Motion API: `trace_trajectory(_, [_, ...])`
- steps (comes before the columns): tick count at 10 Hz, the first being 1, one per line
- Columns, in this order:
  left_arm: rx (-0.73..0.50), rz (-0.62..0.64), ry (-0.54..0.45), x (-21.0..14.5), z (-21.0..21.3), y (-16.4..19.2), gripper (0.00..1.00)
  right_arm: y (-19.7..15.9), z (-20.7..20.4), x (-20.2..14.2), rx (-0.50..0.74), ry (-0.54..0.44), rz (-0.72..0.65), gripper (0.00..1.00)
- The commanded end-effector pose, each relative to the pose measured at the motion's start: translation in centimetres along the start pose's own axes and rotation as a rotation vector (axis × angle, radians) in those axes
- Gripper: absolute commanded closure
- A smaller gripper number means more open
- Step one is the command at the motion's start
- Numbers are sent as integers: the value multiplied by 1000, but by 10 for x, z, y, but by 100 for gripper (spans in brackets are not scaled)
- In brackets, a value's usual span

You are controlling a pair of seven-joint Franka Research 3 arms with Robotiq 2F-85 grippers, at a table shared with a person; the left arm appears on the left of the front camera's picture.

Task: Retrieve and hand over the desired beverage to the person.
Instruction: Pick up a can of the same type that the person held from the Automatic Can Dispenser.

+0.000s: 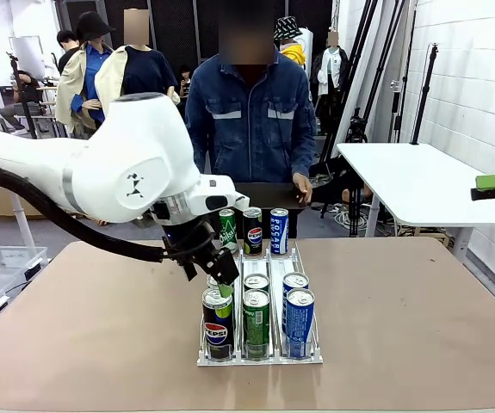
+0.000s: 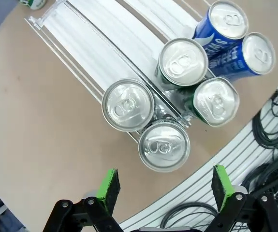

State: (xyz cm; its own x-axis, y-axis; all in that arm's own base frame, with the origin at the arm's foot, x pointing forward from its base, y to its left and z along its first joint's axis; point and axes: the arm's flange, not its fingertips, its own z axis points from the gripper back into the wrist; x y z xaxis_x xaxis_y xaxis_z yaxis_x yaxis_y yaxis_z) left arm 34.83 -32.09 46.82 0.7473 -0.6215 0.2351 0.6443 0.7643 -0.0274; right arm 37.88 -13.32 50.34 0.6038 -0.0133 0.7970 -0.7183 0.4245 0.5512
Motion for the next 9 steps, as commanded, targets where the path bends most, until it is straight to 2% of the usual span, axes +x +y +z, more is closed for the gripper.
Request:
trace_trajectory(1, [60,16,5,11,-6,-10,0,0,-1,0,8,-4,3,0])
trace_trajectory(4, [134,36,21,15,-16,-15,0,0,-1,0,8,-4,3,0])
trace_trajectory(9, [161,94,34,18,-33,-16,0,0,-1,0,8,-4,3,0])
